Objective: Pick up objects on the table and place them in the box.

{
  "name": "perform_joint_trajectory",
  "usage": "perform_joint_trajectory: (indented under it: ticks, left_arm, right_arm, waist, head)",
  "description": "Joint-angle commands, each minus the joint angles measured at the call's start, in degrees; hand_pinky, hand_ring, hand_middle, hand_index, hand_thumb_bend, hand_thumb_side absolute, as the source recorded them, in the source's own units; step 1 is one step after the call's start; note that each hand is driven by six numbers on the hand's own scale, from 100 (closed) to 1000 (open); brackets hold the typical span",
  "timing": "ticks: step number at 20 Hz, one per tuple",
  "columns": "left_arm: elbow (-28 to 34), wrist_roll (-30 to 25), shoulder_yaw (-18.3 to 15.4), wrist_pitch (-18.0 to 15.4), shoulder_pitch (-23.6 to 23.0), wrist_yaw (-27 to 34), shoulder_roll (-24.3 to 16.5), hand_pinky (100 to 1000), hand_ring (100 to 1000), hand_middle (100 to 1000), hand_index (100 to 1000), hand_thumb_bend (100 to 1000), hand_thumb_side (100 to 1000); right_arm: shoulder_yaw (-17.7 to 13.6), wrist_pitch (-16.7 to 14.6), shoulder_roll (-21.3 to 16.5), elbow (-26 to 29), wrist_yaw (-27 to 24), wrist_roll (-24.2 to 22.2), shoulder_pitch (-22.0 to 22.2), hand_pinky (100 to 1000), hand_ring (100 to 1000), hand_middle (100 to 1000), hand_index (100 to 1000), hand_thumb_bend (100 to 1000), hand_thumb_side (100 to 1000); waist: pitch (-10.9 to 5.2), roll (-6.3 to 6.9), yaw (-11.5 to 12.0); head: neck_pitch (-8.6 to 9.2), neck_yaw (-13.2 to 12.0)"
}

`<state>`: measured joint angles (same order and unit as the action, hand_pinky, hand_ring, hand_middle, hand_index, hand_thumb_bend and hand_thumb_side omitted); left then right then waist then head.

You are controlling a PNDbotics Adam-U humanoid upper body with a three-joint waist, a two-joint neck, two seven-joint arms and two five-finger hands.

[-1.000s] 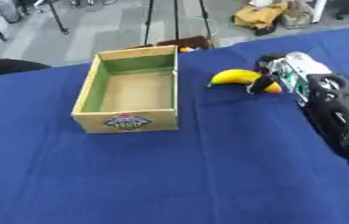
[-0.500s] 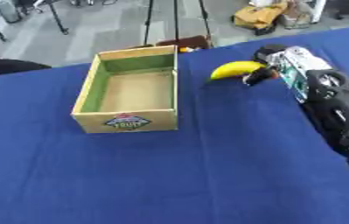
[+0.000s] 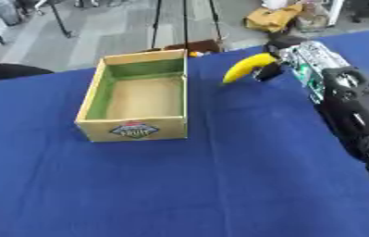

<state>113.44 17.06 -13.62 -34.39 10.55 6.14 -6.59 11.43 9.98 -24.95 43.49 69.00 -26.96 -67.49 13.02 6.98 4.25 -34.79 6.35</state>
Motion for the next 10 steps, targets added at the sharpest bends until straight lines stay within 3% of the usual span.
perform_joint_trajectory:
  ticks: [1, 10]
  left_arm:
    - [1.2, 0.0, 0.0, -0.1, 0.4, 0.2, -1.4, 433, 859, 865, 790, 100, 976]
    - [1.2, -0.1, 0.1, -0.1, 0.3, 0.4, -1.6, 433, 858, 864, 790, 100, 976]
  right_arm:
    - [0.2, 0.0, -1.4, 3.5, 0.9, 0.8, -1.4, 619, 848, 509, 525, 100, 544]
    - [0.1, -0.1, -1.6, 9.6, 2.5, 2.2, -1.6, 602, 832, 482, 497, 100, 531]
  waist:
    - [-1.40, -0.32, 0.0]
    - [-1.75, -0.29, -0.1]
  head:
    - [0.57, 0.0]
    - [0.71, 0.1]
